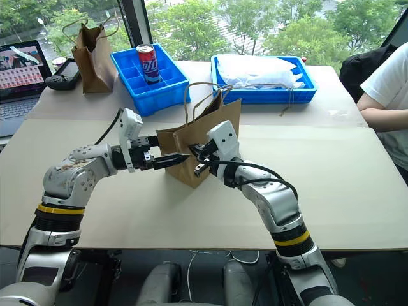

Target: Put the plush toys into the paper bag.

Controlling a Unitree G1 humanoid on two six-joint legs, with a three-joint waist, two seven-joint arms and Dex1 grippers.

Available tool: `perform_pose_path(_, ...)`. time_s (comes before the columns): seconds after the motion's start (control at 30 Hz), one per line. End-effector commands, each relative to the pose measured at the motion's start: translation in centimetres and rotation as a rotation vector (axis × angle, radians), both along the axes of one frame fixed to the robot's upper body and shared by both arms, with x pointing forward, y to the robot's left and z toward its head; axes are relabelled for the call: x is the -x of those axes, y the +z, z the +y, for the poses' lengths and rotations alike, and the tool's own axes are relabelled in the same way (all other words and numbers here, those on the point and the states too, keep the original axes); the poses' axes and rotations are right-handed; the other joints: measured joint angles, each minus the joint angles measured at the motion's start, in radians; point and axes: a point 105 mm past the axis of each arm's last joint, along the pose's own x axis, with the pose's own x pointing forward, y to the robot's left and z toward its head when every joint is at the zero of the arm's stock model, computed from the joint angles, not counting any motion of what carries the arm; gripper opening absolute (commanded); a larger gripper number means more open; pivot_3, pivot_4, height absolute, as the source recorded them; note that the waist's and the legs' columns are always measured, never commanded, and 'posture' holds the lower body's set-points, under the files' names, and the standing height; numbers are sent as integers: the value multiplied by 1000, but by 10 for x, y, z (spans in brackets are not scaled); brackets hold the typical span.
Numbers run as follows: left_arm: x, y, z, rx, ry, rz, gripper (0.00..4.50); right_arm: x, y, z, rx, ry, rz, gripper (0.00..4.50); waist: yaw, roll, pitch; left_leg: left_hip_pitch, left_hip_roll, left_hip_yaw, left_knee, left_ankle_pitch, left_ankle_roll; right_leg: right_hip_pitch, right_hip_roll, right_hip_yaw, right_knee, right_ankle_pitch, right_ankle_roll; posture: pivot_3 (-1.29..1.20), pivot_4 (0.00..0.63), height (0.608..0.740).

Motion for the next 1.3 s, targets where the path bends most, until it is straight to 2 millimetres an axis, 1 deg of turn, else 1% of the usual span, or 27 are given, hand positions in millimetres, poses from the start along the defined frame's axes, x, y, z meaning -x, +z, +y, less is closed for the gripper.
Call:
perform_pose_path(0.03,-6,11,-8,40,28,-9,4500,1,12,4,-24,10,-48,26,2,0,0,0,0,0,0,0,0,0,0,0,0,0,0,0,150,722)
perform_pose_path(0.07,-6,10,-10,43,29,-2,4500,1,11,5,-27,8,-47,26,2,0,0,0,0,0,0,0,0,0,0,0,0,0,0,0,150,722)
perform_pose_path(0.13,-5,9,-12,45,27,6,3985,0,11,8,-34,7,-46,0,1,0,0,0,0,0,0,0,0,0,0,0,0,0,0,0,150,722)
perform_pose_path(0.17,-6,9,-13,47,31,8,3823,0,11,9,-38,6,-45,0,0,0,0,0,0,0,0,0,0,0,0,0,0,0,0,0,150,722)
perform_pose_path(0.23,-8,9,-12,56,46,15,3001,-1,9,11,-42,3,-42,0,0,0,0,0,0,0,0,0,0,0,0,0,0,0,0,0,150,722)
perform_pose_path(0.3,-11,10,-11,61,60,17,2351,-2,8,12,-44,-2,-39,0,0,0,0,0,0,0,0,0,0,0,0,0,0,0,0,0,150,722)
perform_pose_path(0.33,-12,10,-11,65,65,18,1920,-3,7,12,-45,-5,-37,0,-1,0,0,0,0,-1,0,0,0,0,0,-1,0,0,0,0,150,722)
perform_pose_path(0.4,-14,12,-11,78,71,21,1330,-3,6,12,-45,-8,-34,0,-1,0,0,0,0,-1,0,0,0,0,0,-1,1,0,0,0,150,722)
perform_pose_path(0.5,-15,14,-10,94,75,21,242,-3,4,12,-42,-11,-30,0,-1,0,0,0,0,-1,0,0,0,0,0,-1,0,0,0,0,150,722)
perform_pose_path(0.53,-17,15,-10,99,79,20,31,-3,3,12,-39,-12,-28,0,-1,0,0,0,0,-1,0,0,0,0,0,-1,0,0,0,0,150,722)
perform_pose_path(0.63,-20,18,-7,98,84,10,31,-1,1,4,-25,-30,-22,0,1,0,0,0,0,-1,0,0,0,0,0,-1,0,0,0,0,150,722)
perform_pose_path(0.77,-22,21,-4,66,45,-22,31,8,-4,-25,34,-62,26,0,6,0,0,0,-1,-1,0,0,-1,0,-1,-1,0,0,0,0,150,722)
perform_pose_path(0.8,-21,23,-3,44,7,-51,31,15,-8,-42,66,-76,53,0,9,0,0,0,-1,-1,0,0,-1,0,-1,-1,0,0,0,0,150,722)
perform_pose_path(0.9,-21,30,1,-10,-78,-128,31,31,-13,-79,132,-113,122,0,19,0,0,0,-1,-1,0,0,-1,1,-1,-1,-1,0,0,0,150,722)
perform_pose_path(0.93,-18,38,1,14,-148,-163,31,39,-16,-99,173,-139,156,0,21,0,0,-1,-1,-1,0,0,-1,0,-1,-1,-1,0,0,0,150,722)
perform_pose_path(1.0,-15,47,2,39,-241,-205,31,51,-17,-125,224,-173,200,0,26,0,0,-1,-2,0,0,0,-1,1,-1,-1,-2,0,0,0,150,722)
perform_pose_path(1.03,-15,47,2,24,-275,-223,31,55,-17,-134,236,-189,211,0,27,0,0,0,-2,0,0,0,-1,1,-1,-1,-2,0,0,0,150,722)
perform_pose_path(1.1,-15,39,3,-75,-359,-272,31,61,-15,-155,255,-242,230,0,26,0,0,0,-2,-1,0,0,-1,2,-1,-1,-2,0,0,0,150,722)
perform_pose_path(1.13,-15,39,2,-107,-398,-304,31,64,-14,-164,267,-270,233,0,25,0,0,0,-1,0,0,0,-1,2,-1,-1,-2,0,0,0,150,722)
perform_pose_path(1.2,-16,43,0,-138,-469,-363,31,68,-12,-177,286,-314,236,0,22,0,0,1,-2,0,0,0,-1,2,-1,-1,-2,0,0,0,150,722)
perform_pose_path(1.23,-16,45,-2,-157,-496,-397,31,70,-12,-180,292,-327,237,0,22,0,0,0,-2,0,0,0,-1,2,-1,-1,-2,0,0,0,150,722)
perform_pose_path(1.3,-17,42,-2,-213,-531,-443,31,72,-12,-182,294,-340,238,0,21,0,0,0,-2,-1,0,0,0,2,0,-1,-2,0,0,0,150,722)
